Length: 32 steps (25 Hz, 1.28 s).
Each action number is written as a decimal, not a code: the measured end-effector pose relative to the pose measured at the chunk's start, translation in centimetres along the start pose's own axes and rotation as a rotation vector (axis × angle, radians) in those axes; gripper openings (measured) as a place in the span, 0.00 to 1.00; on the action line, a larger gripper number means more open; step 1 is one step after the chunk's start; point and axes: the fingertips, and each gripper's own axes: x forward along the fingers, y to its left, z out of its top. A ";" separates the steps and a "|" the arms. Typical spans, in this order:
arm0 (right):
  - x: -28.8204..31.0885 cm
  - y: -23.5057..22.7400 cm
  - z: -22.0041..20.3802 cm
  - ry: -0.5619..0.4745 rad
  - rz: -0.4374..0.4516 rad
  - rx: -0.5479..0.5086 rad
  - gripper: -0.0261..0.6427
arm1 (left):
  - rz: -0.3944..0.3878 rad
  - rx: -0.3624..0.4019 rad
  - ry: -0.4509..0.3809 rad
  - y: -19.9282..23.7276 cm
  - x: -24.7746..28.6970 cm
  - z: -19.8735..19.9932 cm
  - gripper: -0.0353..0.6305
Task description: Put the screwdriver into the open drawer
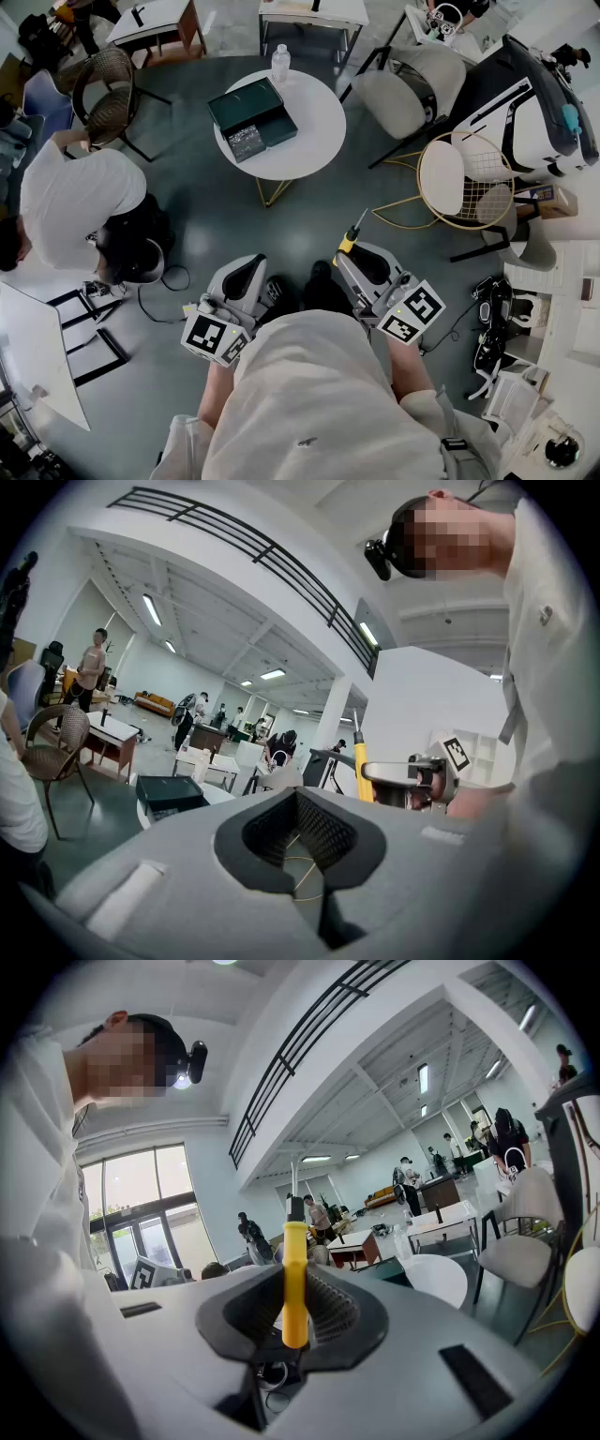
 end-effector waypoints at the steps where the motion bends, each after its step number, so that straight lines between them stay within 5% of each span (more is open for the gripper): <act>1: 0.0 0.1 0.1 -0.003 0.000 0.000 0.15 | -0.001 0.004 -0.003 0.0 -0.1 0.1 0.07; 16: -0.2 1.9 -1.1 -0.006 -0.031 0.036 0.15 | 0.008 0.003 -0.001 0.7 -2.5 -0.6 0.07; 32: 1.8 -4.6 1.9 -0.028 -0.009 0.039 0.15 | 0.088 0.015 -0.007 2.6 3.0 1.5 0.07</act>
